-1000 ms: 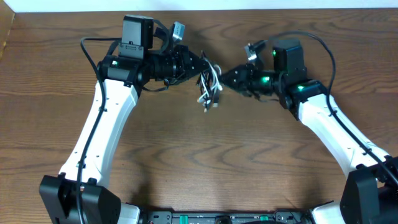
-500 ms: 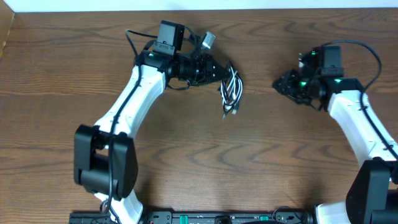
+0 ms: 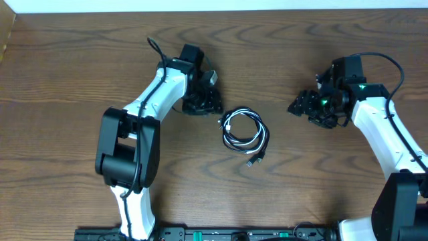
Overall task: Untangle cables
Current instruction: 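Release the coil onto the table and withdraw both grippers, then lower the left gripper onto the coil and grasp a strand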
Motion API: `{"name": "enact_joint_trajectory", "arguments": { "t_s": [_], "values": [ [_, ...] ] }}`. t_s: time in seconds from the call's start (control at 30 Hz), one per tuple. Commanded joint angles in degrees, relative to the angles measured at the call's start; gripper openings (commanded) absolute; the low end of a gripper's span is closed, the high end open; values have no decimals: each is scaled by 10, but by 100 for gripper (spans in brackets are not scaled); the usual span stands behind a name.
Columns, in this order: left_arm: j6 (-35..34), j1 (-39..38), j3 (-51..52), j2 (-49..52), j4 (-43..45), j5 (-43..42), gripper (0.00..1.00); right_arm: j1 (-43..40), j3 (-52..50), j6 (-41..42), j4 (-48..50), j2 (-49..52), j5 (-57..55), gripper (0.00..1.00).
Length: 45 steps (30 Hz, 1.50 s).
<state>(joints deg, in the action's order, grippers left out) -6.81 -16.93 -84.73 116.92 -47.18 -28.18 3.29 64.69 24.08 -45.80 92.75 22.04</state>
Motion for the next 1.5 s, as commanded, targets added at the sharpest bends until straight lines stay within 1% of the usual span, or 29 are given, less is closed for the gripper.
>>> {"name": "enact_joint_trajectory", "arguments": {
  "t_s": [0.0, 0.17, 0.27, 0.37, 0.4, 0.43, 0.5, 0.57, 0.6, 0.8, 0.87, 1.07, 1.2, 1.33, 1.47],
  "values": [
    [58, 1, -16, -64, 1, 42, 52, 17, 2, -6, 5, 0, 2, 68],
    [117, -29, -5, -66, 0, 16, 45, 31, 2, -10, 14, 0, 1, 65],
    [117, -53, 2, -57, -1, 17, 41, 30, 2, -15, 14, 0, -7, 63],
    [109, -84, 3, -56, 17, 30, 41, 30, 2, -30, 12, 0, -14, 62],
    [79, -94, 3, -56, 25, 57, 41, 30, 2, -32, 12, 0, -21, 61],
    [24, -107, 3, -56, 32, 111, 41, 30, 2, -32, 12, 0, -29, 61],
    [-56, -127, 3, -56, 33, 197, 40, 30, 2, -32, 12, 0, -43, 61],
    [-99, -148, 7, -56, 47, 252, 40, 30, 2, -32, 12, 0, -57, 60],
    [-101, -153, 9, -56, 54, 260, 40, 30, 2, -31, 13, 0, -61, 60],
    [-105, -166, 39, -56, 102, 281, 34, 30, 2, -32, 12, 0, -71, 60],
    [-105, -166, 48, -55, 102, 280, 32, 30, 2, -32, 12, 0, -71, 60],
    [-105, -169, 93, -55, 109, 279, 32, 30, 2, -32, 12, 0, -71, 59],
    [-109, -170, 117, -55, 128, 274, 27, 30, 2, -31, 12, 0, -71, 59],
    [-111, -171, 122, -55, 138, 274, 24, 30, 2, -31, 12, 0, -69, 59],
    [-111, -171, 122, -56, 183, 274, 24, 30, 2, -31, 12, 0, -69, 60]
  ]
}}
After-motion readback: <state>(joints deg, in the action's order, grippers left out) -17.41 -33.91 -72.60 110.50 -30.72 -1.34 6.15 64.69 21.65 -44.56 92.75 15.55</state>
